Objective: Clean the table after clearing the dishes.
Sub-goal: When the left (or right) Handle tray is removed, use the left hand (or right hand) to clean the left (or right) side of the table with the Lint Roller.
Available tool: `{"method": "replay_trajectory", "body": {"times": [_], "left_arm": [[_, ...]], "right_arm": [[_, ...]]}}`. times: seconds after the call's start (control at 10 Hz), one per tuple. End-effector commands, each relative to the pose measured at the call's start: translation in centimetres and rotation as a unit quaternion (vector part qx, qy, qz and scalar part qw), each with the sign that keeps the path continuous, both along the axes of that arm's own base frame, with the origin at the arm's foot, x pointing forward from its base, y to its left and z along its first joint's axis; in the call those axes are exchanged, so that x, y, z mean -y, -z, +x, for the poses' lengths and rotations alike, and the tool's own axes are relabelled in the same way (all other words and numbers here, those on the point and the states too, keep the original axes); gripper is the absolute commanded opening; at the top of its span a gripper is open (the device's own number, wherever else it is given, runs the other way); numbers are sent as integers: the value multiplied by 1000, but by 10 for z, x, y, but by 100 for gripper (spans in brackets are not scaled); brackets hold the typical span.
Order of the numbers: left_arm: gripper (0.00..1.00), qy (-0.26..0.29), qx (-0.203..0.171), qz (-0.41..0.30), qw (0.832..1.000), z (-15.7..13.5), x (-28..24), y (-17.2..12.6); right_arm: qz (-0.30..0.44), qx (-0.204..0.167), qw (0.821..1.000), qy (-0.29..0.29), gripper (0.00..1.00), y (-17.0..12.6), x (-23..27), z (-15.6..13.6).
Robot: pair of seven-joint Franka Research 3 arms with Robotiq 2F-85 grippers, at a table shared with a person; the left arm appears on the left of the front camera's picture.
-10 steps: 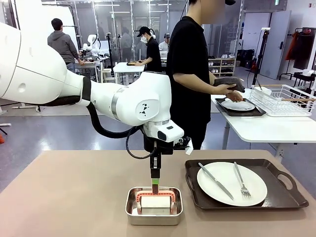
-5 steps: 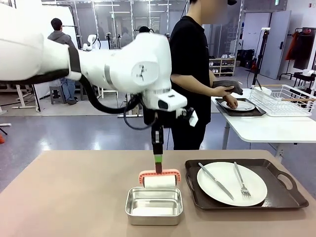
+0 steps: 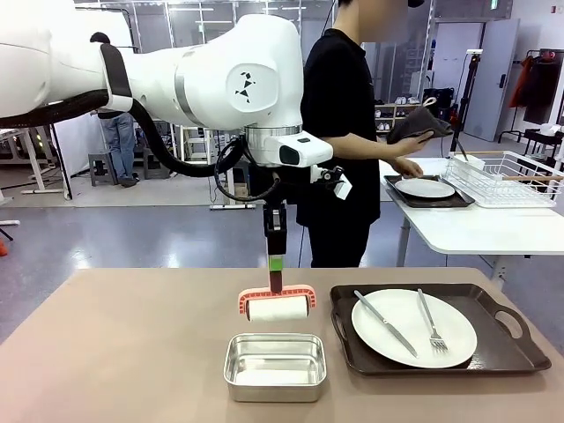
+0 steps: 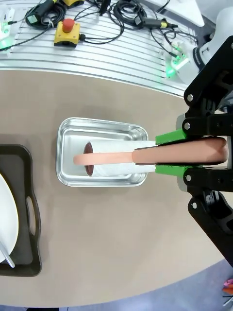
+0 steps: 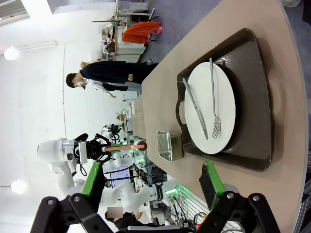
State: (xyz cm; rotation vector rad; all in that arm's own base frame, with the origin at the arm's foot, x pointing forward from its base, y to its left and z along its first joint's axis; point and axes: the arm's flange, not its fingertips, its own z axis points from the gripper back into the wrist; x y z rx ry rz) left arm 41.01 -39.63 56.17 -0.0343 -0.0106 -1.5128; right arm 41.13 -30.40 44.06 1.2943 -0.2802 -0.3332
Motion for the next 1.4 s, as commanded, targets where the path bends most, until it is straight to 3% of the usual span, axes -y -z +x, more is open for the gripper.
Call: {"method": "replay_trajectory", "body": {"times": [0.0, 0.7, 0.8, 0.9, 1.0, 1.1, 1.2, 1.3], "left_arm": [[0, 2, 1, 0, 1000, -2, 0, -1], [0, 2, 1, 0, 1000, -2, 0, -1], [21, 0, -2, 1, 1000, 1, 1, 2], [21, -84, -14, -57, 995, 20, -21, -20], [21, -166, 2, -68, 984, 28, -53, -30], [21, -250, 22, -78, 965, 26, -96, -31], [21, -324, 7, -122, 938, 26, -133, -23], [21, -390, 29, -124, 912, 27, -162, -12]], "right_arm": [[1, 3, 1000, 2, 100, -3, -1, -1], [1, 3, 1000, 2, 100, -3, -1, -1], [1, 3, 1000, 2, 100, -3, -1, -1], [1, 3, 1000, 2, 100, -3, -1, -1], [1, 3, 1000, 2, 100, -3, -1, -1], [1, 3, 1000, 2, 100, -3, -1, -1], [1, 3, 1000, 2, 100, -3, -1, -1], [1, 3, 1000, 2, 100, -3, -1, -1]]}}
